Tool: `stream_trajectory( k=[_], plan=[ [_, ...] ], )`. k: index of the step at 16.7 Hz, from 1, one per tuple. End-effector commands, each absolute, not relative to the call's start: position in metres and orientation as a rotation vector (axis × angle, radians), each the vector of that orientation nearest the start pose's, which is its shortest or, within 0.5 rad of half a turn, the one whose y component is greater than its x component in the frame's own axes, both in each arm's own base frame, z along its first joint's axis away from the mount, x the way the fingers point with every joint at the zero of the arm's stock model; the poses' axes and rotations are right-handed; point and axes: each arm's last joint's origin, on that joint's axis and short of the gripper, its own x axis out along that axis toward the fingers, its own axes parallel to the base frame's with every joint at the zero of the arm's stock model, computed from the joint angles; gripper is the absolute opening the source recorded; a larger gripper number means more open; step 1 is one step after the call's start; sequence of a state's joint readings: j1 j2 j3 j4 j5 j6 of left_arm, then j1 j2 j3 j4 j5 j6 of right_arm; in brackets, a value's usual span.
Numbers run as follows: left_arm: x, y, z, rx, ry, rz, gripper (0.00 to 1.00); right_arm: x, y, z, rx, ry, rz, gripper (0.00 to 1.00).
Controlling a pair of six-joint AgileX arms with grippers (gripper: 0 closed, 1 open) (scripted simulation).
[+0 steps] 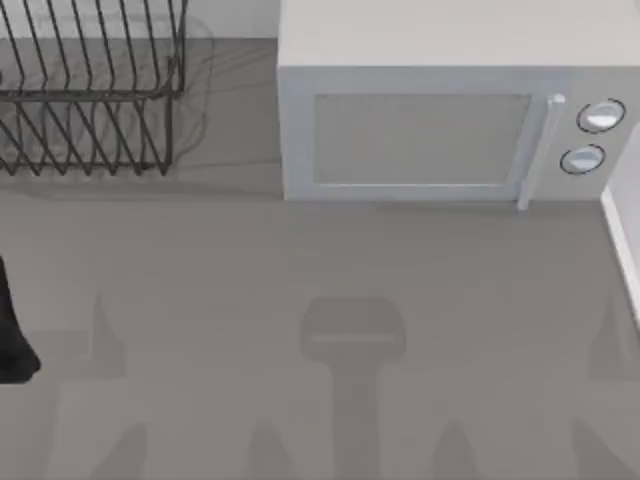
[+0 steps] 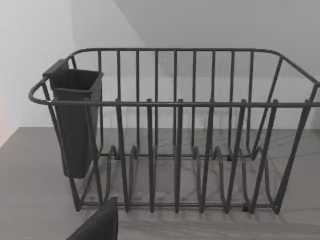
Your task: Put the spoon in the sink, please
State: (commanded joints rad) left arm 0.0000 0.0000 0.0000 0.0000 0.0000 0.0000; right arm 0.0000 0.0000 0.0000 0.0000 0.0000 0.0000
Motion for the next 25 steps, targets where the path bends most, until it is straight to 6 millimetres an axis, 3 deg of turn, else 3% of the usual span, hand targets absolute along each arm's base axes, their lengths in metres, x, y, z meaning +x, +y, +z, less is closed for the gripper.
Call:
stream_trajectory(
  k=[5, 9, 18, 21, 25],
  plan=[
    [0.106, -0.001, 0.16, 0.0, 0.0, 0.0, 1.0, 0.107, -0.004, 0.168, -0.052, 0.07, -0.027, 1.0],
    [0.106, -0.001, 0.16, 0.0, 0.0, 0.0, 1.0, 0.116, -0.013, 0.188, -0.192, 0.326, -0.069, 1.0],
    [0.106, -0.001, 0.16, 0.0, 0.0, 0.0, 1.0, 0.18, -0.062, 0.201, -0.382, 1.198, 0.119, 1.0],
    [0.106, -0.001, 0.16, 0.0, 0.0, 0.0, 1.0, 0.199, -0.081, 0.198, -0.377, 1.374, 0.233, 1.0],
    [0.106, -0.001, 0.16, 0.0, 0.0, 0.0, 1.0, 0.213, -0.097, 0.195, -0.363, 1.477, 0.326, 1.0]
  ],
)
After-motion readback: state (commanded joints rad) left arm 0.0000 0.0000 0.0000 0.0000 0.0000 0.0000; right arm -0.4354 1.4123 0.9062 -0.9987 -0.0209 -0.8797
